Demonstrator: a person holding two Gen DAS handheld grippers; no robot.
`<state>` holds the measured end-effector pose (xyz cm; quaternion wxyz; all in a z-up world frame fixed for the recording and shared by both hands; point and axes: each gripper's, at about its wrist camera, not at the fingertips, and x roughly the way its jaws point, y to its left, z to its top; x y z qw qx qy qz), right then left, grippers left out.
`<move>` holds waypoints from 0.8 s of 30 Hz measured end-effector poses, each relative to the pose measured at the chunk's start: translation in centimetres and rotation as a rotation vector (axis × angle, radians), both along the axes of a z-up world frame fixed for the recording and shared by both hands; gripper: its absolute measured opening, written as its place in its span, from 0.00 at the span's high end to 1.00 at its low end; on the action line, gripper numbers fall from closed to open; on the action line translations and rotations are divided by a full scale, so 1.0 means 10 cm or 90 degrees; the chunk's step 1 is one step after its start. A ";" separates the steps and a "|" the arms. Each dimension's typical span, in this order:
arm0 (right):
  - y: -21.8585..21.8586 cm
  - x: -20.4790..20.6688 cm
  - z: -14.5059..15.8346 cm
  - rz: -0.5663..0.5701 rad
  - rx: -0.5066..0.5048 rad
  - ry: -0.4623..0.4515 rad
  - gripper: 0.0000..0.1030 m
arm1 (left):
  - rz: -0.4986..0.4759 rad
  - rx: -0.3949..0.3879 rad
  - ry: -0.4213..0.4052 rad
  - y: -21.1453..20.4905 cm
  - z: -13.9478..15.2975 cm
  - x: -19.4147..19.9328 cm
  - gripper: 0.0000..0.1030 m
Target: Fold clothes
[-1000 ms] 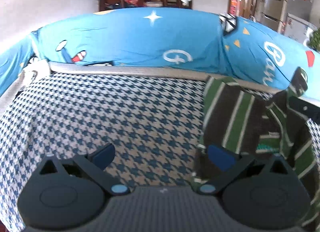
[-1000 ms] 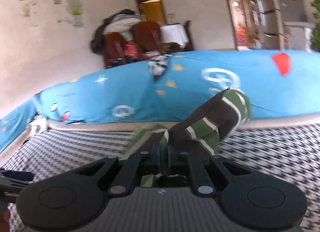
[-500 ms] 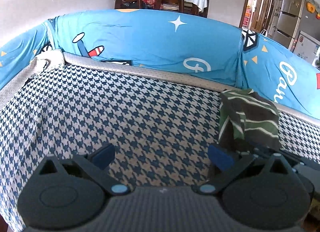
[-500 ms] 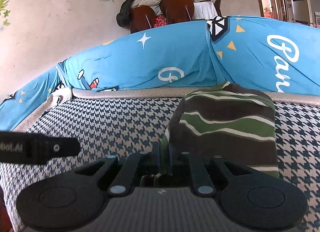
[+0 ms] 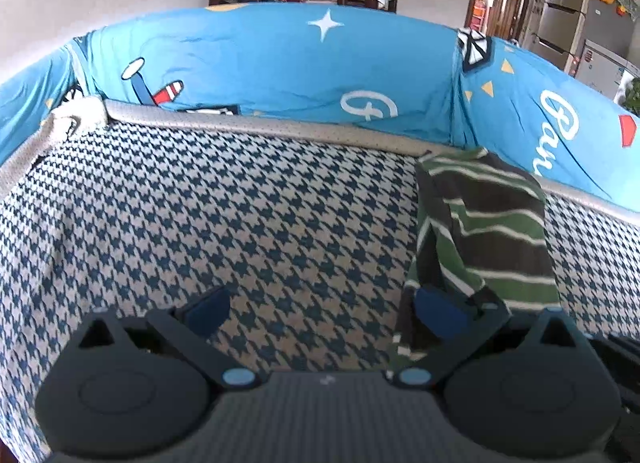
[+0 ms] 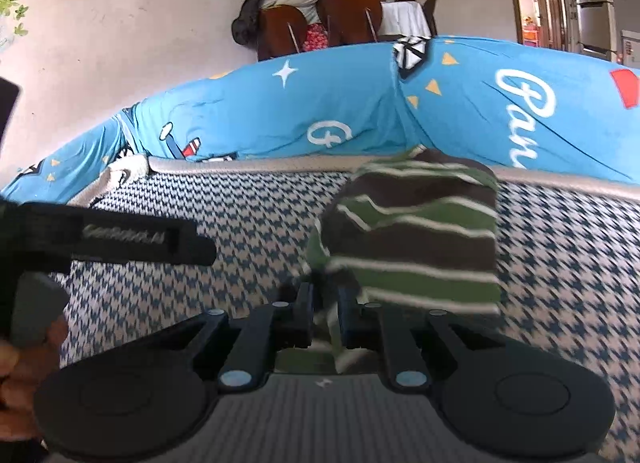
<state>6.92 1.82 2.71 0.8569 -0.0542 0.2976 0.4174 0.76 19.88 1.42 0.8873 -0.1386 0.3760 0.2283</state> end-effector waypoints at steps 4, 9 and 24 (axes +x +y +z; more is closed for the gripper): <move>-0.18 -0.12 -0.05 -0.015 -0.006 0.010 0.84 | -0.017 0.006 0.019 -0.08 -0.10 -0.02 0.00; -0.35 -0.24 -0.10 -0.025 -0.006 0.020 0.78 | -0.031 0.008 0.037 -0.15 -0.21 -0.08 0.00; -1.15 -0.43 -0.06 -0.122 -0.010 0.024 0.77 | -0.082 0.023 0.085 -0.41 -0.50 -0.20 0.00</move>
